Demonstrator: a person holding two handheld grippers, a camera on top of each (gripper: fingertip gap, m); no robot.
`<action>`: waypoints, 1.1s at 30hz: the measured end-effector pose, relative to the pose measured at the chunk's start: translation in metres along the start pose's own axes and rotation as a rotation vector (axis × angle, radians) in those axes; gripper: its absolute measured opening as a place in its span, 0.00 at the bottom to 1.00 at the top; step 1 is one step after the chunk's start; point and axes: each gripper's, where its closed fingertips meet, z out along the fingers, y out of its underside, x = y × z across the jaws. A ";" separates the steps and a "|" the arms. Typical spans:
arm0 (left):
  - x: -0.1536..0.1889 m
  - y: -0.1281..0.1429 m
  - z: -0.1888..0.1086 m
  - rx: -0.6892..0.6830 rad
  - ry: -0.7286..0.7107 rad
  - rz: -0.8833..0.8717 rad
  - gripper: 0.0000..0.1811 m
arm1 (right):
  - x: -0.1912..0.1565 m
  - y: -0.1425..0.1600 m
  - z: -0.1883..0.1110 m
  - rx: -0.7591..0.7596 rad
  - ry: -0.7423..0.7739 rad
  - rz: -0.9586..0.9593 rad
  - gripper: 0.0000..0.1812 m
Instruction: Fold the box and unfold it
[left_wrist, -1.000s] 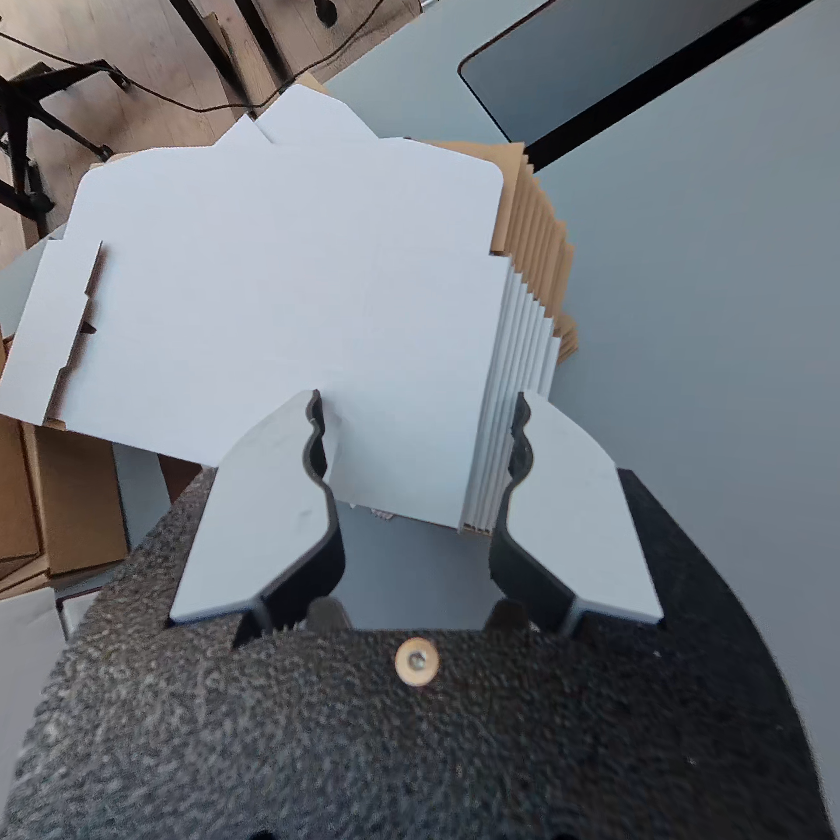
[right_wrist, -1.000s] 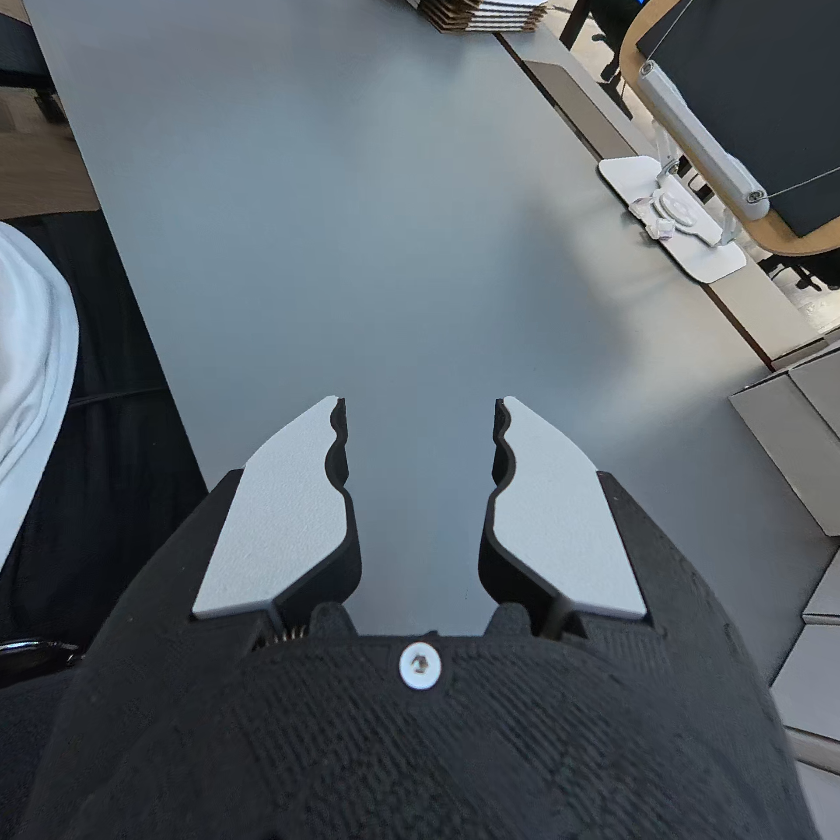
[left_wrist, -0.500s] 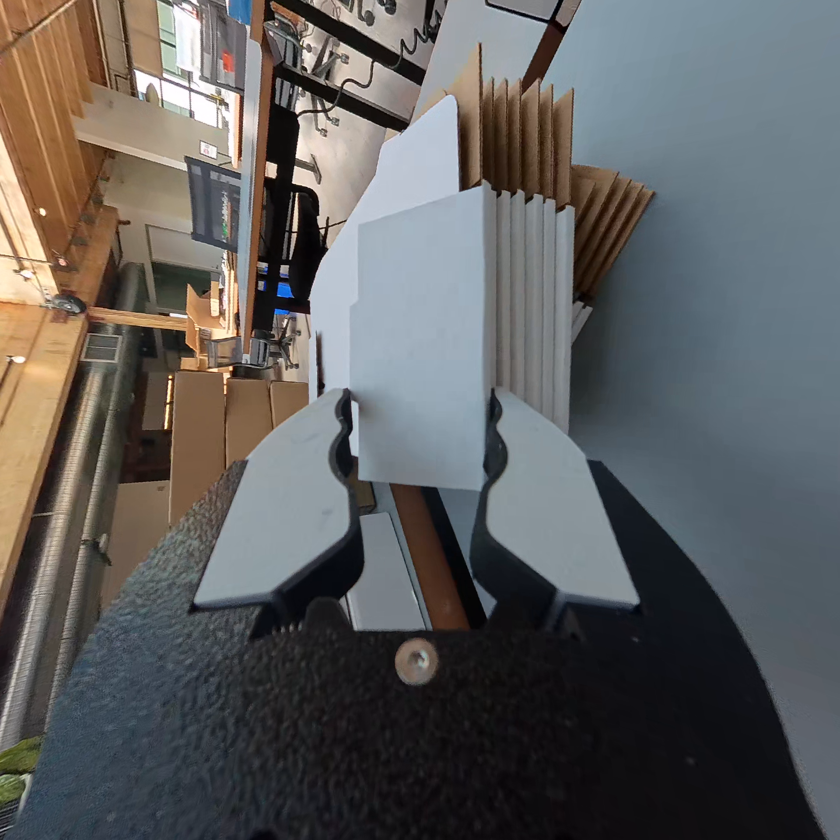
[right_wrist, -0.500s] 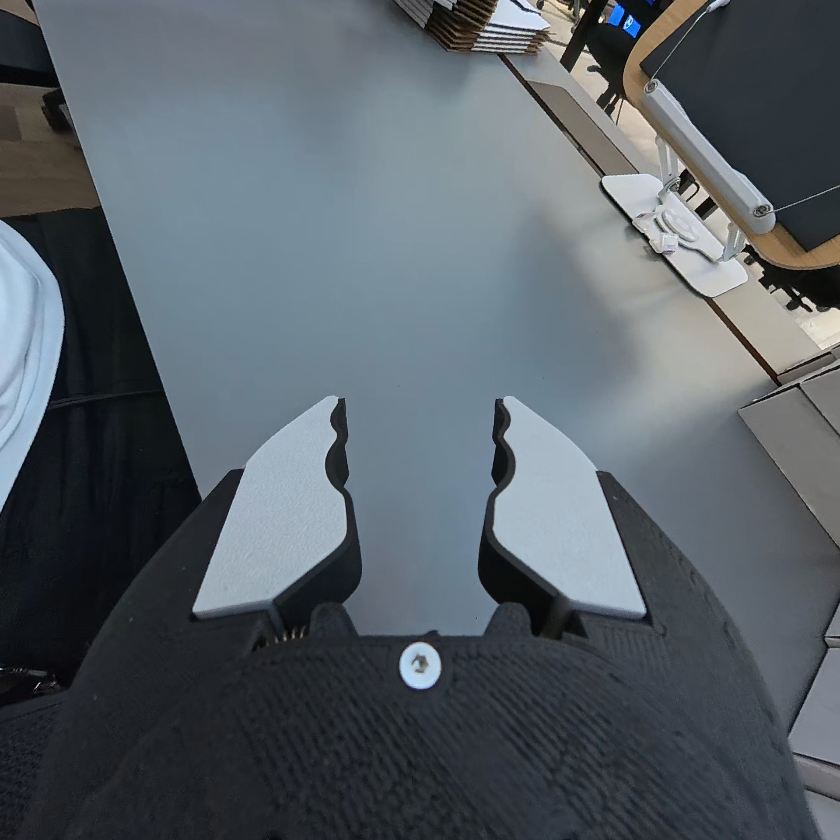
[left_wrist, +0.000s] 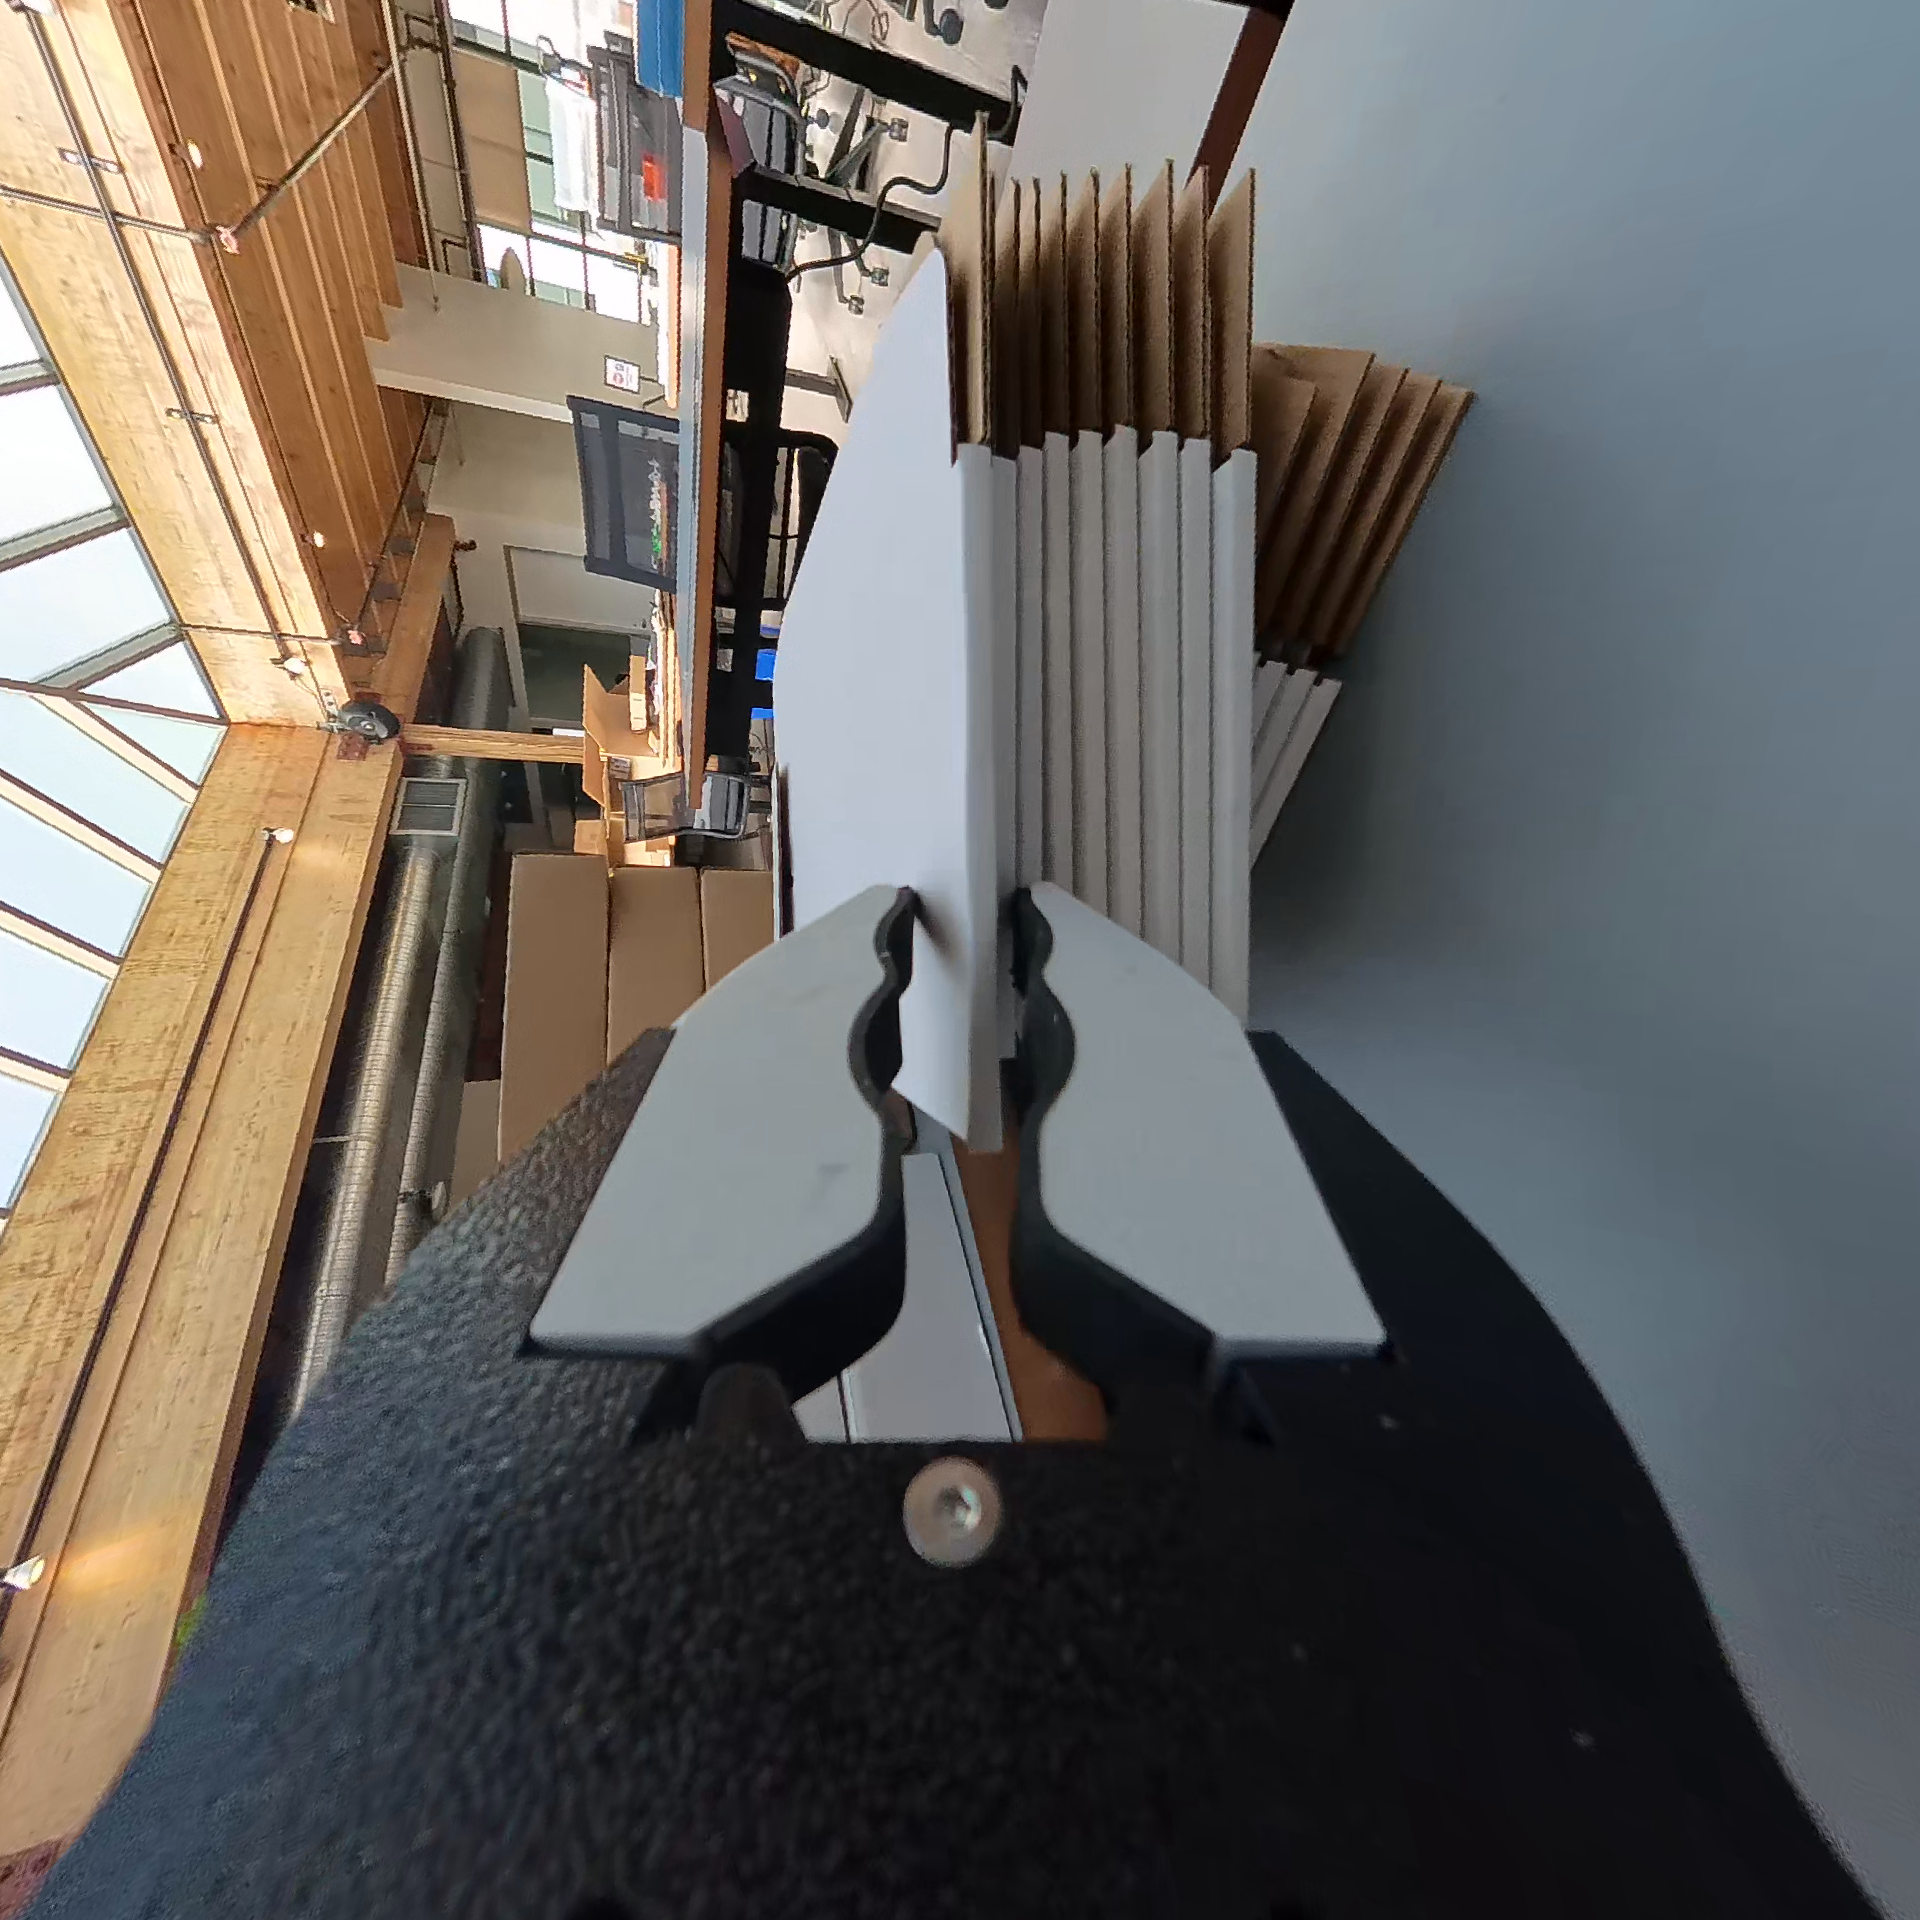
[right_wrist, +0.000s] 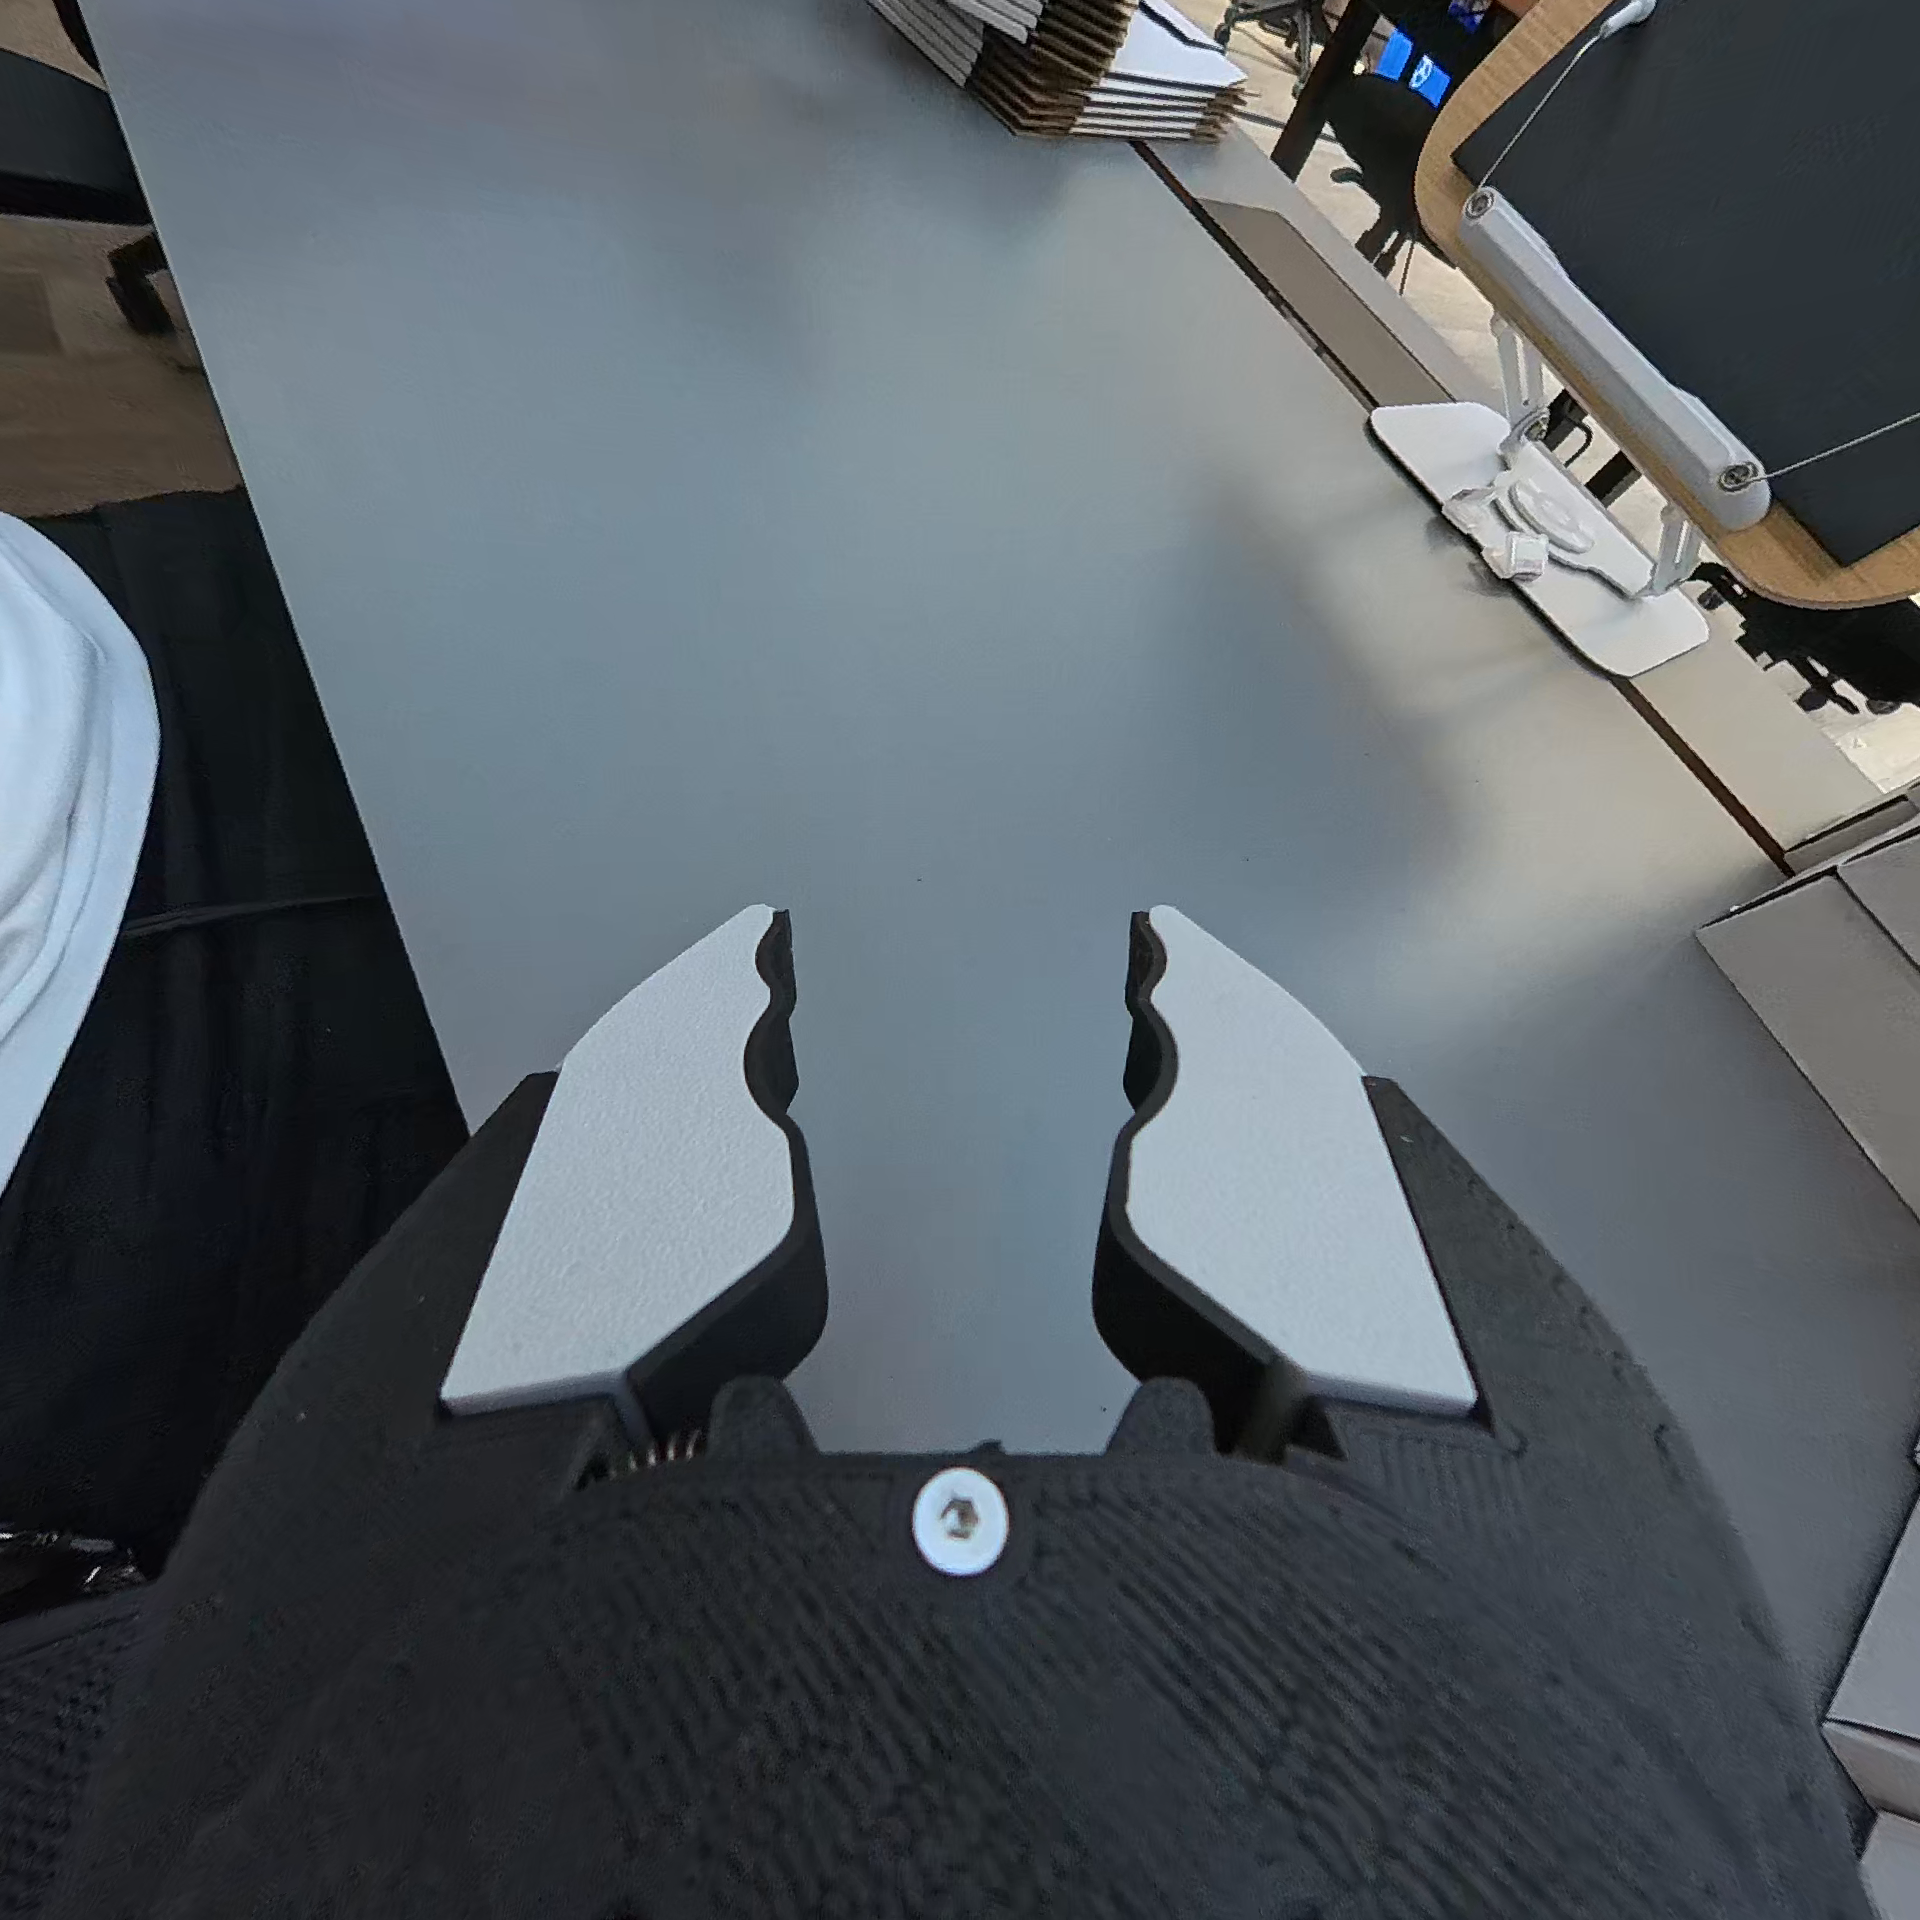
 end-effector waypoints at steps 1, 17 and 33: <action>-0.001 0.001 -0.003 -0.008 -0.018 0.013 0.10 | 0.000 0.000 0.000 0.006 -0.001 0.006 0.34; -0.010 -0.007 -0.047 0.050 -0.046 -0.008 0.03 | -0.006 -0.002 0.008 0.023 -0.018 0.003 0.34; -0.062 -0.103 -0.163 0.327 -0.213 -0.007 0.03 | 0.013 -0.023 0.014 0.094 0.130 0.080 0.29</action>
